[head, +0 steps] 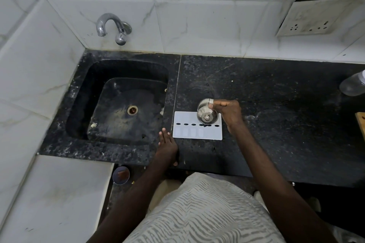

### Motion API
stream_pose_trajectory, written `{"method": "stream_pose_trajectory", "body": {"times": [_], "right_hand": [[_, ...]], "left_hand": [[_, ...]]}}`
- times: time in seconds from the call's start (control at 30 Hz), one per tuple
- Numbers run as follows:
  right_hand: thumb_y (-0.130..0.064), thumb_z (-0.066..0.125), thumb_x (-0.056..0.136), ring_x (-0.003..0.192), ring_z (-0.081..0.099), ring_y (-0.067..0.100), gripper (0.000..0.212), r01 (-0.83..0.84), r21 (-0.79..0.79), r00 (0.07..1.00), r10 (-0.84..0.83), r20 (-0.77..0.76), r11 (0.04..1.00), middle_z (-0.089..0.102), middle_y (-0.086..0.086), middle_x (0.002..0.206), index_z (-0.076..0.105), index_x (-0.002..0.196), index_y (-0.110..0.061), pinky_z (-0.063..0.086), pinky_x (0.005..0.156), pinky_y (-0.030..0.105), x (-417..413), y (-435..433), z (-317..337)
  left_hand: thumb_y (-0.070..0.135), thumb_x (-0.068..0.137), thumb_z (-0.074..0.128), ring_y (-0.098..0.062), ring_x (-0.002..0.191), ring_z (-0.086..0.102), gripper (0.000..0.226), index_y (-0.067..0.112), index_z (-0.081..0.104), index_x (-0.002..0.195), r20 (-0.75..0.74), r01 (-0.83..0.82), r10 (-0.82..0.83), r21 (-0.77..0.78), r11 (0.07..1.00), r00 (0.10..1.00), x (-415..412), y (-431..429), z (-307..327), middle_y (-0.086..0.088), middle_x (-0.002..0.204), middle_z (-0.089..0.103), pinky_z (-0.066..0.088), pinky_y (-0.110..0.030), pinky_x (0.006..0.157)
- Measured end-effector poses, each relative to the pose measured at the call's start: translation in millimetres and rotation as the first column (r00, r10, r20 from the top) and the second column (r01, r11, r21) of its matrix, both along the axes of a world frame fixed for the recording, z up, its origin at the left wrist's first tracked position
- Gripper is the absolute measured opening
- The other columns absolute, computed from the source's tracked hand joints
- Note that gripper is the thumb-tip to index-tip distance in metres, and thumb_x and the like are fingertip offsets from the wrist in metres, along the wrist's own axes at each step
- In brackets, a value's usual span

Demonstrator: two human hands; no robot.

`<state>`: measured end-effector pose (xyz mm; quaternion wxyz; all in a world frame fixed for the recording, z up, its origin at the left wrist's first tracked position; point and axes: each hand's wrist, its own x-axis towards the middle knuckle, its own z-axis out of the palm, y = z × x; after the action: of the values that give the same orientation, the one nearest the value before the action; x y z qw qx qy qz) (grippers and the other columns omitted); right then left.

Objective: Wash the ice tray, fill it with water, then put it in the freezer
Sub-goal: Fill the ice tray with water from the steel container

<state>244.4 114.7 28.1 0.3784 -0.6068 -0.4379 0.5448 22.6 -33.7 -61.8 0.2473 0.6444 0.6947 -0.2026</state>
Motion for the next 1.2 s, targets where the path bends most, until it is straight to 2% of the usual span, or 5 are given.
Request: {"method": "stream_pose_trajectory", "body": {"times": [0.17,0.57,0.8,1.03,1.2], "right_hand": [[0.001,0.086,0.075,0.08,0.073,0.008,0.024,-0.046,0.069,0.999,0.044,0.027,0.997,0.077,-0.004,0.09,0.081,0.097,-0.008,0.058,0.074,0.021,-8,-4,1],[0.004,0.084,0.077,0.09,0.075,0.02,0.021,-0.116,0.157,0.991,0.103,0.086,0.981,0.078,0.003,0.095,0.081,0.096,-0.004,0.061,0.083,0.033,-15,-4,-1],[0.001,0.086,0.076,0.091,0.076,0.02,0.021,-0.092,0.133,0.993,0.081,0.091,0.987,0.079,0.004,0.097,0.082,0.096,-0.005,0.061,0.084,0.034,-13,-1,-3],[-0.008,0.088,0.075,0.089,0.077,0.027,0.021,-0.019,-0.017,1.0,0.019,-0.008,1.0,0.08,0.007,0.092,0.083,0.095,-0.007,0.062,0.087,0.041,-15,7,-8],[-0.005,0.087,0.076,0.082,0.076,0.022,0.018,0.006,-0.047,0.998,-0.009,-0.057,0.999,0.08,0.007,0.088,0.083,0.092,-0.009,0.061,0.08,0.036,-25,3,-2]], "left_hand": [[0.031,0.082,0.083,-0.055,0.151,-0.007,0.123,-0.018,-0.005,0.153,-0.003,-0.003,0.003,0.009,1.0,1.0,0,0,2,-0.042,0.158,-0.018,0.028,-0.054,0.122],[0.028,0.082,0.083,-0.056,0.151,-0.006,0.122,-0.019,-0.004,0.153,-0.01,0.009,-0.008,0.027,1.0,1.0,3,-1,7,-0.043,0.158,-0.016,0.029,-0.055,0.12],[0.03,0.079,0.086,-0.055,0.151,-0.006,0.126,-0.019,-0.005,0.152,-0.013,0.009,-0.008,0.031,0.999,1.0,4,-2,8,-0.043,0.158,-0.016,0.028,-0.055,0.12],[0.031,0.077,0.087,-0.055,0.152,-0.004,0.128,-0.019,-0.004,0.152,-0.024,0.022,-0.021,0.049,0.999,0.999,2,-4,6,-0.043,0.159,-0.014,0.03,-0.055,0.12],[0.032,0.076,0.087,-0.054,0.152,-0.005,0.129,-0.018,-0.004,0.153,-0.019,0.01,-0.009,0.044,0.999,1.0,2,-3,6,-0.042,0.159,-0.015,0.03,-0.055,0.12]]}}
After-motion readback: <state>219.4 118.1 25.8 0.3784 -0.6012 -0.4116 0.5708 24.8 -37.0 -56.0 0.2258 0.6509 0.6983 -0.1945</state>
